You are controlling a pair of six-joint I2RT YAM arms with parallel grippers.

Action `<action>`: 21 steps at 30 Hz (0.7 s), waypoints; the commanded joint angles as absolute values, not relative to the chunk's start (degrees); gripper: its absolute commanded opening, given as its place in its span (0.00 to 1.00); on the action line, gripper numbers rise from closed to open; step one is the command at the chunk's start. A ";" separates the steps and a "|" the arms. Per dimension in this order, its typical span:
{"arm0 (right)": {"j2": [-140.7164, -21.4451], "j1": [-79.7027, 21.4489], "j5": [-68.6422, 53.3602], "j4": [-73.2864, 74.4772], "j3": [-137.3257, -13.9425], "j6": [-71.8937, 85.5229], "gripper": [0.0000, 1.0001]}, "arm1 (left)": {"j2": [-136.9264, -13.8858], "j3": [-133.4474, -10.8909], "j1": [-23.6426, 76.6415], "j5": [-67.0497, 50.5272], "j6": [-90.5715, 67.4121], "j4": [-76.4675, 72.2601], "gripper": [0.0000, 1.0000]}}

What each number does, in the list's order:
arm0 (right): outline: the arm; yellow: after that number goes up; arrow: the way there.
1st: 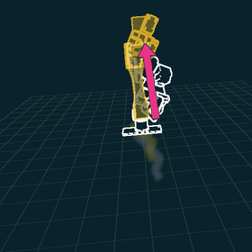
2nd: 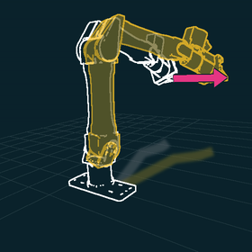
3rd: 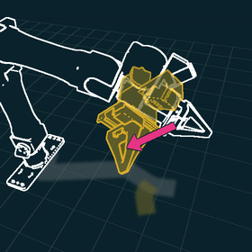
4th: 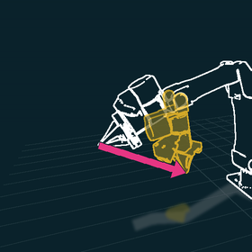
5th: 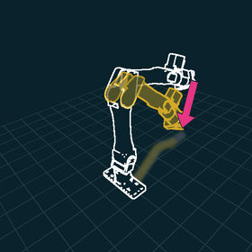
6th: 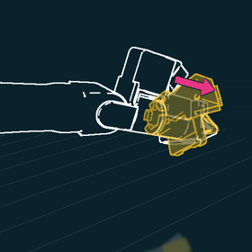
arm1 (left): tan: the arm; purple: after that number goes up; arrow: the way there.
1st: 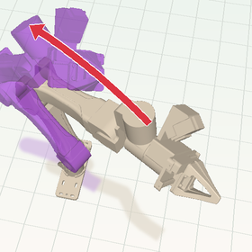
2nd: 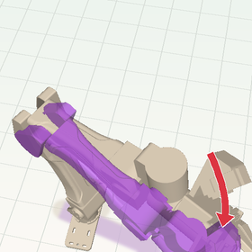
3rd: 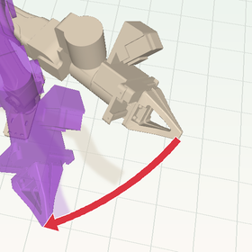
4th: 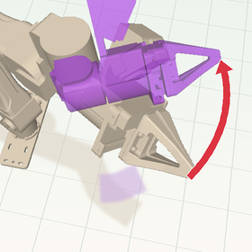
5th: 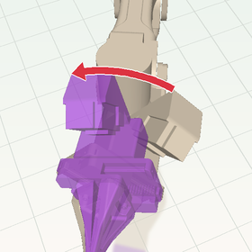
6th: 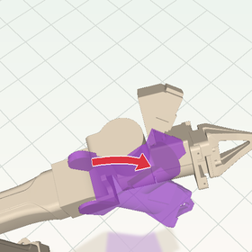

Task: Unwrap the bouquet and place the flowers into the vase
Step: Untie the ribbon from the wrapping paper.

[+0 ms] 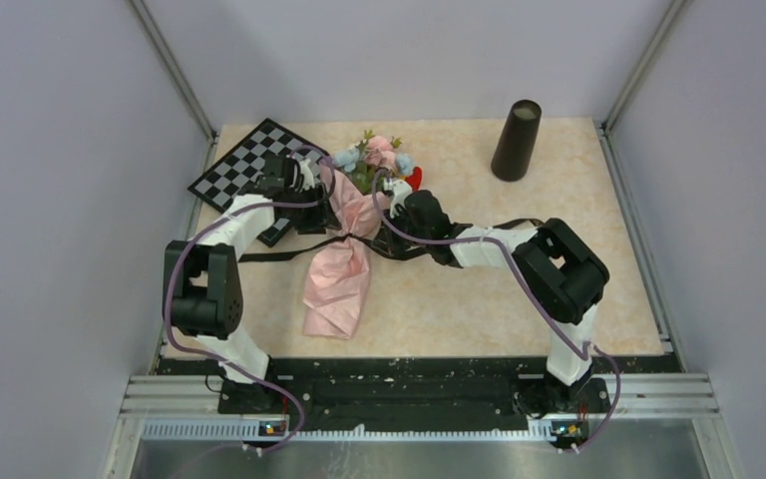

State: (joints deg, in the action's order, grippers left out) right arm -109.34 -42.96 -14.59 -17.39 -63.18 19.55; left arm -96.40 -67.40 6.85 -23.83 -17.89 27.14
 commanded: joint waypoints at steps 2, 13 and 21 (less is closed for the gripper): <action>-105.57 -43.68 -11.57 -15.24 -64.09 20.20 0.00 | -97.99 -69.30 7.03 -22.25 -16.89 27.89 0.45; -103.37 -43.69 -14.53 -18.13 -56.14 24.83 0.00 | -98.48 -69.53 7.03 -20.12 -16.18 28.66 0.34; -102.39 -43.68 -16.79 -18.67 -54.47 26.69 0.00 | -98.66 -69.57 7.03 -20.32 -16.24 28.66 0.32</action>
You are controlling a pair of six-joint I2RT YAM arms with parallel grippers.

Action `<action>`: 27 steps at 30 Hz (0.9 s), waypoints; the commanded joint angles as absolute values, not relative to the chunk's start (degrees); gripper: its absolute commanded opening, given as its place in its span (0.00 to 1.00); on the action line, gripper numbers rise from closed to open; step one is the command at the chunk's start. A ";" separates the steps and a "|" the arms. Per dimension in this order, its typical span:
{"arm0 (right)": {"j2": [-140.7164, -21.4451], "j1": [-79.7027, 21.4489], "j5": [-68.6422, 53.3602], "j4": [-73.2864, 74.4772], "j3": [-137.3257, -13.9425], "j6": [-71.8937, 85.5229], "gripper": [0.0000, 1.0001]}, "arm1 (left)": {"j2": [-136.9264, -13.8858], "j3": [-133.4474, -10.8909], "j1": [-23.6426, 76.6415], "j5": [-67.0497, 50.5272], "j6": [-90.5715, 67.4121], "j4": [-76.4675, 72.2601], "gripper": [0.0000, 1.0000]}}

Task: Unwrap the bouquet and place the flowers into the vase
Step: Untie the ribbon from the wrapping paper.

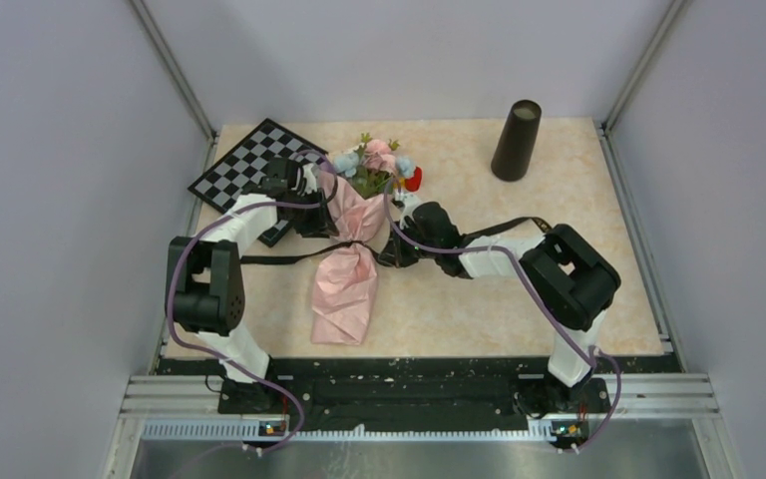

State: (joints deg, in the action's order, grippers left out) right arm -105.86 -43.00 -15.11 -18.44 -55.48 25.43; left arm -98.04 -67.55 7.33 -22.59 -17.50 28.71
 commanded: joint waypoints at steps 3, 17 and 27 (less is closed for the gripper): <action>-101.54 -43.68 -15.45 -17.65 -55.34 25.96 0.00 | -98.57 -69.53 7.03 -20.79 -16.26 28.50 0.31; -103.62 -43.59 -8.14 -6.57 -72.93 17.94 0.00 | -98.31 -69.34 7.03 -22.95 -16.78 27.86 0.25; -107.51 -43.55 -10.90 -5.58 -78.97 18.31 0.00 | -98.11 -69.26 7.03 -24.46 -17.31 27.38 0.24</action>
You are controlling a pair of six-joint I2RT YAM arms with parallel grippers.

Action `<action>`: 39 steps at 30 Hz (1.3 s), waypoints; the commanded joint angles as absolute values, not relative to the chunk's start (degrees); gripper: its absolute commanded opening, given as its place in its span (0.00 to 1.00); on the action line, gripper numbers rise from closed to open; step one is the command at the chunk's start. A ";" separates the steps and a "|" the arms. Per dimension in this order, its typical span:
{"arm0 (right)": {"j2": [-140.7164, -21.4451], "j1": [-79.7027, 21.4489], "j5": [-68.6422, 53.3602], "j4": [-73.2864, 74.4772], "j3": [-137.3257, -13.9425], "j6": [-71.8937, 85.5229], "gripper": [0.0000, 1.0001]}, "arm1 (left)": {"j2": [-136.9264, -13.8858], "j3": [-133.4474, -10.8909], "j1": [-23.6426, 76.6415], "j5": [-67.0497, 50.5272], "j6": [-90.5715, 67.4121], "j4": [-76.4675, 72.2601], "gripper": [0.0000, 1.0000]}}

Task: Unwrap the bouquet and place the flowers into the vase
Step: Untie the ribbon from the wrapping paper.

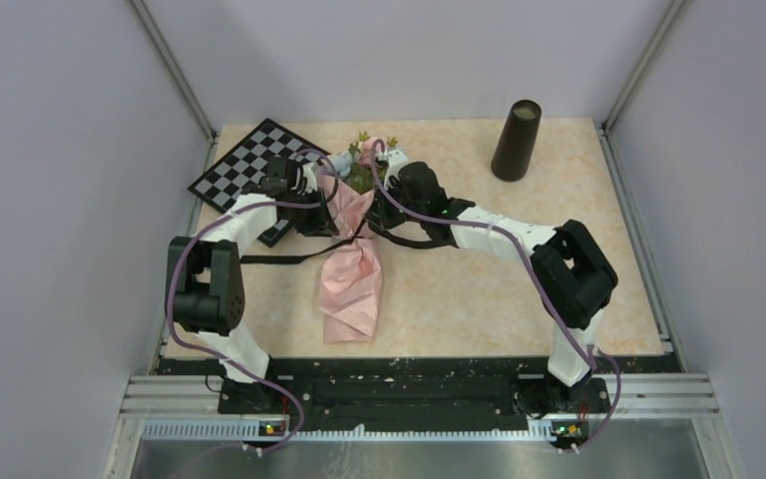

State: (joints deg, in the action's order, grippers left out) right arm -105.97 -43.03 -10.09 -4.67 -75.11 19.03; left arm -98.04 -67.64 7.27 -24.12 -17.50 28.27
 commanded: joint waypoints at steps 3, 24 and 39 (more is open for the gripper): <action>-108.46 -43.60 -11.01 -5.49 -79.38 18.64 0.00 | -98.07 -69.22 7.12 -24.85 -17.38 27.33 0.24; -98.02 -44.33 -15.62 -13.07 -66.27 11.23 0.65 | -84.11 -67.31 6.77 -16.74 -11.09 30.49 0.99; -89.93 -44.45 -14.38 -14.93 -57.92 11.11 0.65 | -64.18 -37.48 6.77 -0.77 -18.88 14.44 0.99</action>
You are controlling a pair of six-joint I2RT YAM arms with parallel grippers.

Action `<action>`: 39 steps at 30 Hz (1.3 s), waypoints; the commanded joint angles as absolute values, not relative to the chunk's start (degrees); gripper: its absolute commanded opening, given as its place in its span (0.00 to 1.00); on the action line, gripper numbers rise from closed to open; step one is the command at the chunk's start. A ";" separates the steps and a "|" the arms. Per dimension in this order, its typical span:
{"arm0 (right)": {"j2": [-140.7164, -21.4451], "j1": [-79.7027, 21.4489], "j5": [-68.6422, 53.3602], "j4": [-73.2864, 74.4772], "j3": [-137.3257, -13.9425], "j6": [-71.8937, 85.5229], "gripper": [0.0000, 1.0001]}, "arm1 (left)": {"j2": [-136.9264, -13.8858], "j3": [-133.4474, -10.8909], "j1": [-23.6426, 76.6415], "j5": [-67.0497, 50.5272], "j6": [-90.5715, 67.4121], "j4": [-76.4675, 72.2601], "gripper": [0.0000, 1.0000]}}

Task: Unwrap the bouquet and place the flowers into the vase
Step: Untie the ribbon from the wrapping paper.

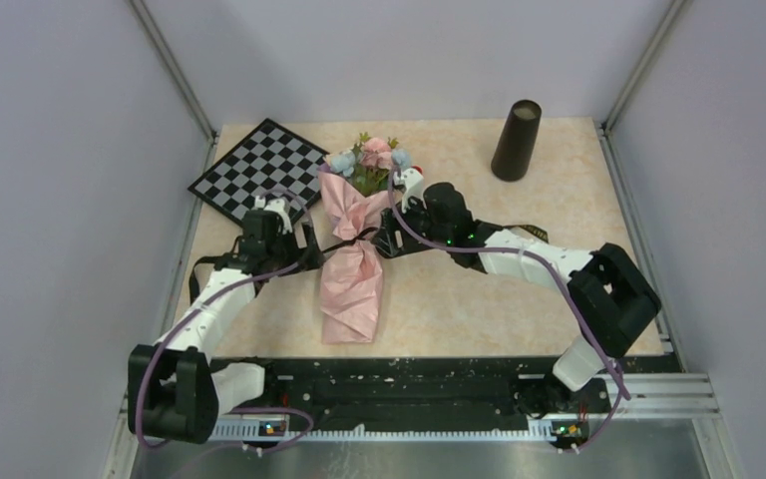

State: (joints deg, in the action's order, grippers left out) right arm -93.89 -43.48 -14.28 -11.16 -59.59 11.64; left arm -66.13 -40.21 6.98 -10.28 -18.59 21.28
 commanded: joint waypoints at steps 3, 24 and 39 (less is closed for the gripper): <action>-88.50 -44.39 -13.75 -15.29 -56.40 11.24 0.65 | -66.40 -37.69 6.90 2.75 -19.20 15.92 0.99; -87.36 -44.38 -12.95 -16.47 -54.66 11.43 0.63 | -78.84 -44.70 12.47 10.08 -14.27 16.52 0.99; -86.74 -44.38 -12.04 -17.31 -53.68 11.49 0.60 | -88.97 -50.01 16.83 10.42 -5.46 15.06 0.75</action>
